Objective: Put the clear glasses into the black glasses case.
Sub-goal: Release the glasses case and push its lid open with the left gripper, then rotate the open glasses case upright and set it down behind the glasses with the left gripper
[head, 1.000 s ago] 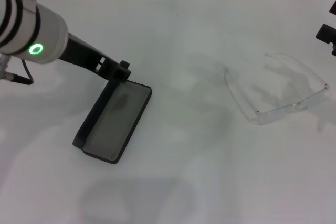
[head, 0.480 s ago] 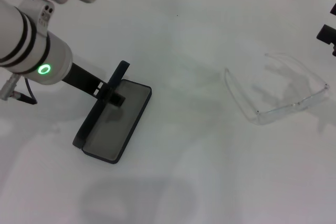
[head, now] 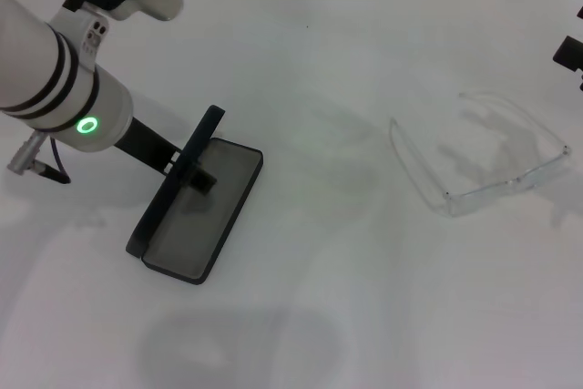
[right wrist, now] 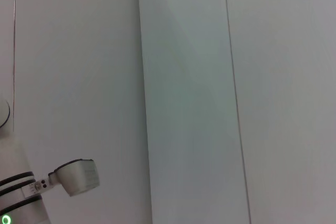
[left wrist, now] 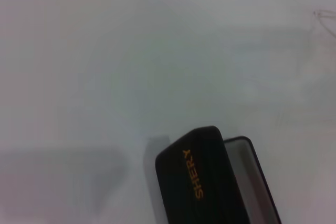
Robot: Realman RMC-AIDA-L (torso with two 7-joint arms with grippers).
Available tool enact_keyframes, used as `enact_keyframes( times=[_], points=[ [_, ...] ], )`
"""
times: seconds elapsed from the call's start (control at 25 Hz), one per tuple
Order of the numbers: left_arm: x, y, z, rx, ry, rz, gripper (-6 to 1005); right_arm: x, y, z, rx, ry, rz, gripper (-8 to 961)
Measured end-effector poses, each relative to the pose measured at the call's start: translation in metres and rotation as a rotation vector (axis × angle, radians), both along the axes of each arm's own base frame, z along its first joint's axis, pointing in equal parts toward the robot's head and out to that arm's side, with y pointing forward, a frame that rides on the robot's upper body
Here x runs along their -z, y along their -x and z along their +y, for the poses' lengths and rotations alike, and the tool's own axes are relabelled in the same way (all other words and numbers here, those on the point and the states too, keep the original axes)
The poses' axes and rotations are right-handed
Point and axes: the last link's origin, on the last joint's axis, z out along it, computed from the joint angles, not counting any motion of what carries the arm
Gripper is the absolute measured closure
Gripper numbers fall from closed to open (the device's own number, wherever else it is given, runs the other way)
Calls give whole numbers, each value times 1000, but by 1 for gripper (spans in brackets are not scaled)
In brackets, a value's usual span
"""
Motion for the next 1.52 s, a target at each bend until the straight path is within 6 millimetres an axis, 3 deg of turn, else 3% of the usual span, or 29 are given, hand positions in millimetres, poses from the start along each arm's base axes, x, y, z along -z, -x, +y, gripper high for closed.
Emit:
enact_keyframes(
  times=[0.32,0.88,1.08,1.28,1.52],
  points=[
    [-1,3,2,-8,-5,-7,358,-1,0,0,2,-3,1,275],
    [0,-15,-2,131,59,-13,742,-8,-10,-4,47,-62,42,275],
    [3,-22,-4,211,97,6,813,-14,-18,-8,83,-106,104,275],
    [12,-42,-7,391,137,33,810,-23,-26,-17,100,-171,145,276],
    [41,-70,-20,772,251,91,806,-29,-33,-32,98,-247,213,277]
  ],
)
